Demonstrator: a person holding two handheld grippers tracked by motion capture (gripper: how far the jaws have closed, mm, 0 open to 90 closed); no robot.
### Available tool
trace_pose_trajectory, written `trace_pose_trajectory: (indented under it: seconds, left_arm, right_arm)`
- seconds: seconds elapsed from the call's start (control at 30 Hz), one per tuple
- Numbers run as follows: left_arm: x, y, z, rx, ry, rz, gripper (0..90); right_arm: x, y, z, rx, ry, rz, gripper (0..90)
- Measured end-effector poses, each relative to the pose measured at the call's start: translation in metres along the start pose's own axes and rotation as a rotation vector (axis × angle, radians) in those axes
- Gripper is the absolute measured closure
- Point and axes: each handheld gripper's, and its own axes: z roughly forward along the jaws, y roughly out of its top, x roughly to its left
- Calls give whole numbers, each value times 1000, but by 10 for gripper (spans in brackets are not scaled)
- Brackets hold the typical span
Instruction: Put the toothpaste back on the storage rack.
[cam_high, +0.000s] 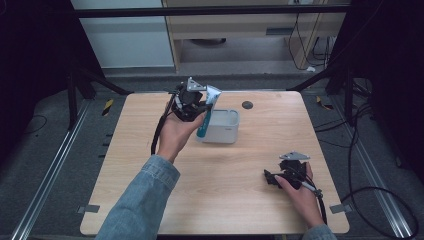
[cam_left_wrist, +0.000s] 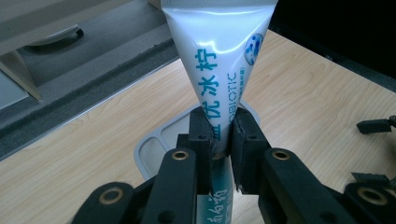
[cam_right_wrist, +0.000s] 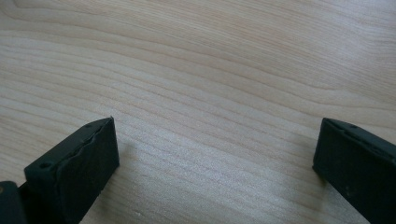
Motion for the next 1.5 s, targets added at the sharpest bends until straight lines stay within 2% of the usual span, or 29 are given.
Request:
trace_pose_trajectory:
  seconds: [0.07, 0.43, 0.6, 0.67, 0.9, 1.17, 1.5]
  left_arm:
    - [-1, 3, 1, -11, 2, -9, 796]
    - [-6, 20, 5, -20, 10, 20, 796]
    - [-6, 25, 9, -27, 11, 11, 796]
    - [-7, 27, 12, -31, 11, 4, 796]
    - [-8, 30, 17, -23, 6, 28, 795]
    - [-5, 34, 23, -37, 14, 12, 795]
    - [-5, 37, 28, -46, 16, 15, 795]
  right_arm:
    - [0, 0, 0, 1, -1, -1, 4]
    - [1, 1, 1, 1, -5, 12, 4]
    - [0, 1, 1, -1, -9, 11, 4]
    - [0, 2, 2, -1, -12, 11, 4]
    - [1, 2, 2, 2, -13, 18, 4]
    - [1, 2, 2, 0, -15, 17, 4]
    - [1, 2, 2, 0, -15, 17, 4]
